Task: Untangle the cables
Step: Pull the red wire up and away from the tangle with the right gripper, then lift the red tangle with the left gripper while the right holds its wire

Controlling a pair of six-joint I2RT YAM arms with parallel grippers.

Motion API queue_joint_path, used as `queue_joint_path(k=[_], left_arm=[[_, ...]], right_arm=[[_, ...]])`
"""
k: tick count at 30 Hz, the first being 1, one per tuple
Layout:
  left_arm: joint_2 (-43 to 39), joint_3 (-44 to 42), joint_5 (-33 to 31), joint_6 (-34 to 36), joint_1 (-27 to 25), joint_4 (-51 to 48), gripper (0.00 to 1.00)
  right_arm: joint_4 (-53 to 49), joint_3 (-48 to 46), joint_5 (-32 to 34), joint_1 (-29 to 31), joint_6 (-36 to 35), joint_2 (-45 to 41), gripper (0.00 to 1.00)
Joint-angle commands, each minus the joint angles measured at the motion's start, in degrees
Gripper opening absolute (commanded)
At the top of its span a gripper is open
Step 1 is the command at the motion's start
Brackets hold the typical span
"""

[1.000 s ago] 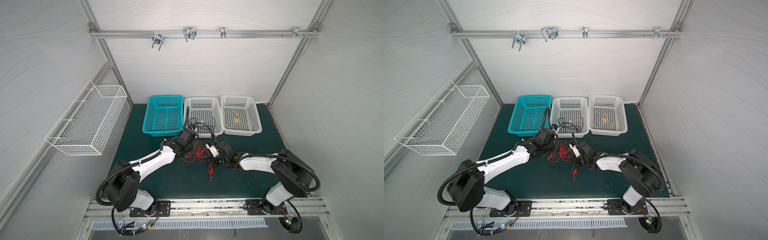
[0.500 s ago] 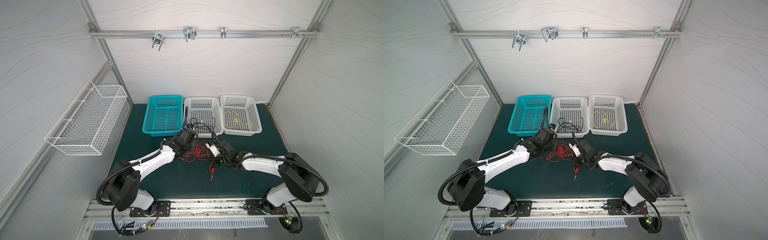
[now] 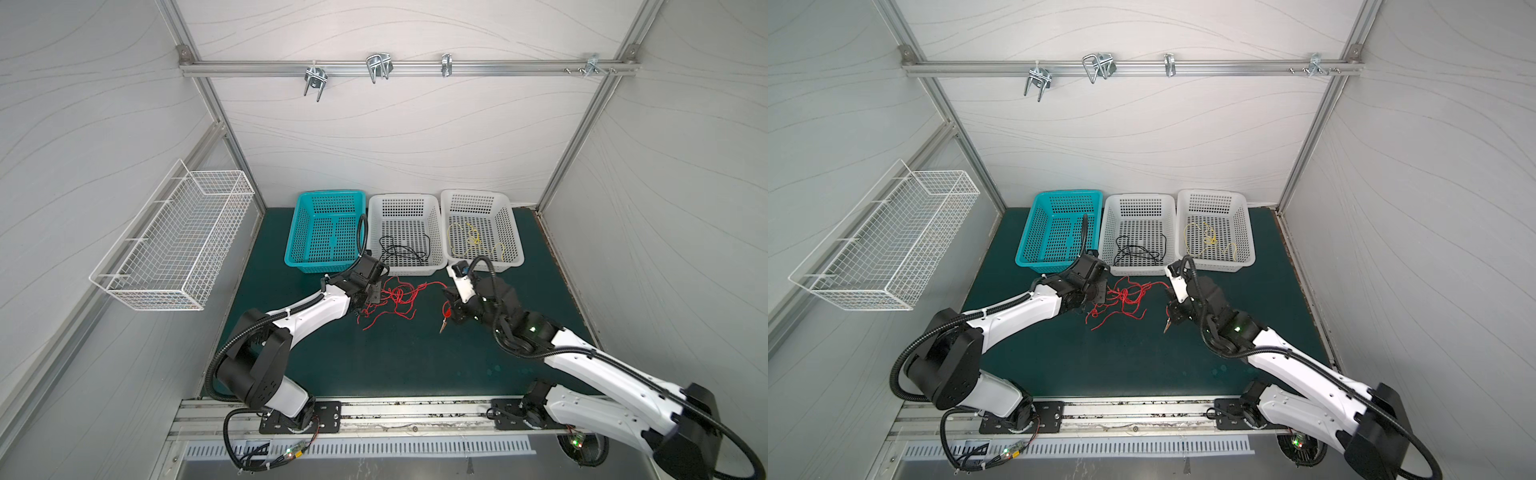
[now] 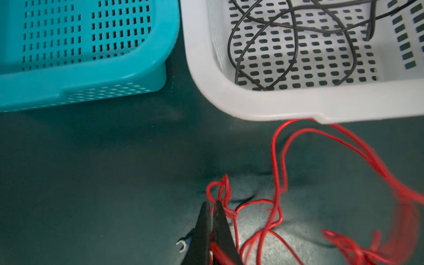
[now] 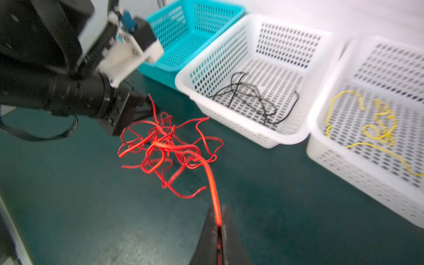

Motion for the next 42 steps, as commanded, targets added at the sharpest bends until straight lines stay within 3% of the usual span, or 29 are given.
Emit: queue_joint_path(k=[1, 18, 26, 28, 32, 35, 42], left_arm=[[1.2, 2.4, -2.8, -1.3, 0.4, -1.9, 0.0], [2.9, -0.2, -4.2, -1.1, 0.7, -0.5, 0.0], [-0.5, -2.7, 3.8, 2.3, 0.7, 4.7, 0.01], [-1.8, -2.8, 5.0, 3.1, 0.7, 5.4, 0.17], [-4.1, -3.0, 6.8, 4.5, 0.7, 6.0, 0.4], [-6.2, -3.5, 7.6, 5.0, 0.6, 6.5, 0.49], [-12.0, -3.4, 9.7, 6.5, 0.7, 6.8, 0.55]], right_arm=[[-0.6, 1.8, 6.3, -0.6, -2.1, -4.9, 0.0], [8.0, 12.6, 3.3, -0.5, -5.5, -7.5, 0.0], [6.4, 19.4, -5.6, -0.4, -8.7, -2.5, 0.0], [5.7, 20.6, -6.9, 0.1, -9.6, -0.5, 0.0], [5.6, 21.7, -8.0, 0.1, -10.3, 1.4, 0.0], [4.5, 22.4, -6.8, 0.1, -11.0, 2.6, 0.0], [1.6, 23.5, -5.7, 0.1, -12.1, 5.5, 0.0]])
